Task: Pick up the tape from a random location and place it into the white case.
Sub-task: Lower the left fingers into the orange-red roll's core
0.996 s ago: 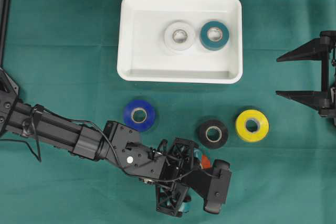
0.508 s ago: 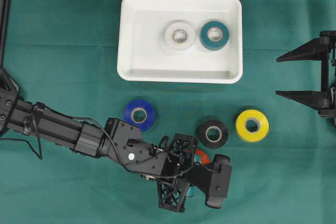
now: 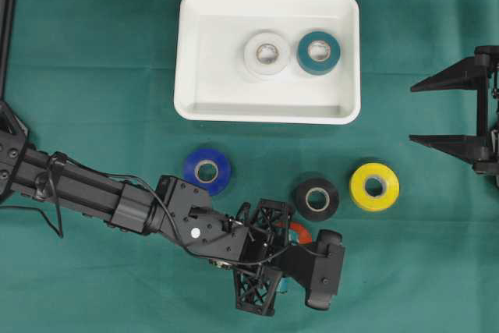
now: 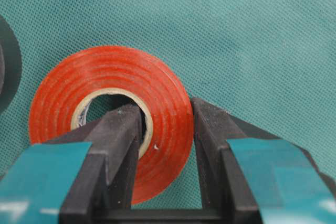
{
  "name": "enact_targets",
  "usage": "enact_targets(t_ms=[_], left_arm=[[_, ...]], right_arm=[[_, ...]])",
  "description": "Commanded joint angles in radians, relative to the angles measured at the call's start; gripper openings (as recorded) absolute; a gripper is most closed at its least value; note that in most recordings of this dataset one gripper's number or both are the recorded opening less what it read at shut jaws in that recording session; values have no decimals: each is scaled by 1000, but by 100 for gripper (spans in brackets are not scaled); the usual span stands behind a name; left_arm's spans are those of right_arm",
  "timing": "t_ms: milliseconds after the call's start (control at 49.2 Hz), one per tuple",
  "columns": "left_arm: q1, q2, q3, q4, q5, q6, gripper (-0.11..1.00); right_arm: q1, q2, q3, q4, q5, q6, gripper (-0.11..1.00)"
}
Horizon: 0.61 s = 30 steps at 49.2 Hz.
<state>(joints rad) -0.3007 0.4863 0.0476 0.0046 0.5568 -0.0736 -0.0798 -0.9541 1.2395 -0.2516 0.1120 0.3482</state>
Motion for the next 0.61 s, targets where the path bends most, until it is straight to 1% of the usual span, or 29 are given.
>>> enact_targets(t_ms=[0,386,590], left_arm=[[-3,-18,-17,-2,2,-2,23],[-3,-23,-21,-3,12,-2,23],[-6,-78,-21,-3,25,-2,23]], right_arm=[[0,9,-17,-3,-6,0,86],[-2,8,-18,-3,-6,0,86],[0,8,-18,-3,-6,0,86]])
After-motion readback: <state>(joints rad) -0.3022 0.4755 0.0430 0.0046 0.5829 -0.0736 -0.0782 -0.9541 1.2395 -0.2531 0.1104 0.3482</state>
